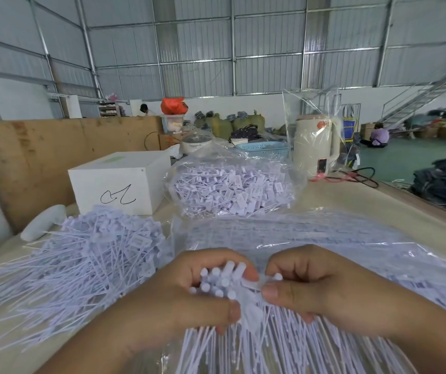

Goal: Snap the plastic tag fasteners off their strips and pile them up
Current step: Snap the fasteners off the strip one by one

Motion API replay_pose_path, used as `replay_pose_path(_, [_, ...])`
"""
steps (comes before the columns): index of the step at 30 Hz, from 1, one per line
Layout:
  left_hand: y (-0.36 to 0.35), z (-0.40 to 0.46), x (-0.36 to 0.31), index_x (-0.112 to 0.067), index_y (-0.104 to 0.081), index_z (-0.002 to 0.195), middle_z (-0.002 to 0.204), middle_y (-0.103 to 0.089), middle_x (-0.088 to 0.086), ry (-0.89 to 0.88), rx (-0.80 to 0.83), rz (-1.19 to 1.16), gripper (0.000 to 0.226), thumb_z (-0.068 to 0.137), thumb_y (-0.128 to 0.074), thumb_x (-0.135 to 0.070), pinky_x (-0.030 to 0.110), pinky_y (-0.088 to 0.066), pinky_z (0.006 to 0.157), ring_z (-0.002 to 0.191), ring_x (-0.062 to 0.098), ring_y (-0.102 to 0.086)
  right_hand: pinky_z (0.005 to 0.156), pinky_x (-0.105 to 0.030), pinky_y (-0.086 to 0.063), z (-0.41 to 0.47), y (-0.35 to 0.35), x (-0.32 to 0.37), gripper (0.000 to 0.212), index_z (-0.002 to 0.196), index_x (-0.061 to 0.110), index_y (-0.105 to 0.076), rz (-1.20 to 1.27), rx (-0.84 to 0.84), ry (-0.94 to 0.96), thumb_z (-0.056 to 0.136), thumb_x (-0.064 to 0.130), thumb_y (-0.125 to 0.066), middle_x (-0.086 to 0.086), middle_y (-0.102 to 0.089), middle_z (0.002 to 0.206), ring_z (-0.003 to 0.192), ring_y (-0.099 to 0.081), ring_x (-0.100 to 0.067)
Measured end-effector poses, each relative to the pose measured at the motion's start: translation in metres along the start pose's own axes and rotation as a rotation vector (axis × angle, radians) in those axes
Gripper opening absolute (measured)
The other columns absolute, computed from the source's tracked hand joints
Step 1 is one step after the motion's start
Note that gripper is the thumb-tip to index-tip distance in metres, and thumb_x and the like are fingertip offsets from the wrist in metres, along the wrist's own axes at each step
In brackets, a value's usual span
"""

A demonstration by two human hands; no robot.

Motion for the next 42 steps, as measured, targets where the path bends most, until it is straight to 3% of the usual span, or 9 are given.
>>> replay_pose_path(6, [-0.001,0.001,-0.002,-0.025,-0.074,0.087,0.063,-0.061,-0.002,-0.043,-0.026,-0.086,0.026,0.061,-0.071,-0.021,0.018,-0.043,0.045,0.046,0.010,-0.055,0.055,-0.033,-0.030,0.002,0.007,0.006,0.031,0.064,0.018,-0.059,0.011,-0.076,0.017,0.076,0.044,-0.071,-0.002,-0.038,0.056,0.054,-0.037,-0.021])
replay_pose_path(11, [0.007,0.005,0.001,-0.021,-0.072,0.079,0.058,-0.058,-0.002,-0.090,-0.188,-0.062,0.024,0.054,-0.072,-0.020,0.019,-0.043,0.045,0.045,0.010,-0.051,0.047,-0.023,-0.024,0.001,0.013,0.006,0.032,0.062,0.018,-0.055,0.001,-0.229,0.011,0.087,0.031,-0.071,0.011,-0.033,0.050,0.046,-0.030,-0.009])
replay_pose_path(18, [0.019,0.004,-0.006,-0.024,-0.071,0.079,0.055,-0.054,0.000,-0.192,-0.428,0.007,0.026,0.053,-0.071,-0.029,0.022,-0.042,0.048,0.048,0.011,-0.049,0.041,-0.014,-0.021,-0.003,0.016,0.009,0.032,0.060,0.020,-0.053,0.038,-0.532,0.022,0.089,0.024,-0.067,0.011,-0.031,0.044,0.038,-0.027,-0.004])
replay_pose_path(25, [0.031,-0.008,-0.003,-0.033,-0.074,0.081,0.059,-0.064,-0.009,-0.164,-0.628,-0.014,0.027,0.056,-0.075,-0.023,0.017,-0.044,0.047,0.049,0.007,-0.056,0.039,-0.017,-0.026,-0.033,0.061,0.016,0.049,0.069,0.010,-0.045,0.100,-0.883,0.100,0.078,0.056,-0.058,0.002,-0.029,0.052,0.045,-0.031,-0.012])
replay_pose_path(29, [0.014,0.001,-0.005,-0.026,-0.074,0.081,0.058,-0.059,-0.005,-0.145,-0.393,-0.036,0.028,0.053,-0.077,-0.027,0.021,-0.043,0.047,0.046,0.010,-0.051,0.048,-0.029,-0.035,-0.017,0.052,0.018,0.044,0.070,0.012,-0.059,0.092,-0.494,0.104,0.073,0.054,-0.074,-0.003,-0.040,0.053,0.049,-0.044,-0.021])
replay_pose_path(32, [-0.008,0.005,-0.006,-0.021,-0.072,0.090,0.066,-0.063,-0.007,-0.155,-0.166,-0.052,0.029,0.063,-0.081,-0.022,0.020,-0.048,0.053,0.056,0.007,-0.057,0.051,-0.032,-0.032,-0.004,0.017,0.017,0.040,0.073,0.013,-0.063,0.119,-0.225,0.101,0.071,0.052,-0.073,-0.009,-0.043,0.058,0.051,-0.039,-0.021])
replay_pose_path(35, [-0.010,0.007,-0.006,-0.019,-0.072,0.099,0.087,-0.072,0.006,-0.182,-0.149,-0.032,0.045,0.059,-0.090,-0.025,0.021,-0.051,0.071,0.082,0.013,-0.067,0.050,-0.029,-0.033,-0.002,0.012,0.012,0.031,0.082,0.026,-0.060,0.116,-0.276,0.086,0.076,0.054,-0.071,0.003,-0.045,0.059,0.051,-0.040,-0.013])
replay_pose_path(39, [0.000,0.006,-0.001,-0.022,-0.074,0.092,0.083,-0.074,0.003,-0.155,-0.305,0.083,0.039,0.056,-0.090,-0.020,0.022,-0.051,0.069,0.078,0.013,-0.068,0.050,-0.028,-0.037,-0.001,0.005,0.002,0.021,0.098,0.043,-0.054,0.016,-0.365,0.052,0.085,0.060,-0.055,0.000,-0.055,0.064,0.050,-0.046,-0.012])
replay_pose_path(42, [0.004,0.006,0.000,-0.026,-0.074,0.087,0.081,-0.075,0.003,-0.131,-0.375,0.185,0.034,0.056,-0.088,-0.024,0.024,-0.053,0.070,0.076,0.014,-0.070,0.064,-0.016,-0.046,0.000,0.003,-0.007,0.040,0.107,0.045,-0.051,-0.100,-0.403,-0.003,0.076,0.069,-0.043,0.019,-0.068,0.077,0.068,-0.062,0.002])
Point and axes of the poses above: each hand's wrist, its own z-axis towards the middle knuckle, its own y-axis out of the back of the hand, x = y × z, the point moved 10 cm from there along z, towards the middle knuckle
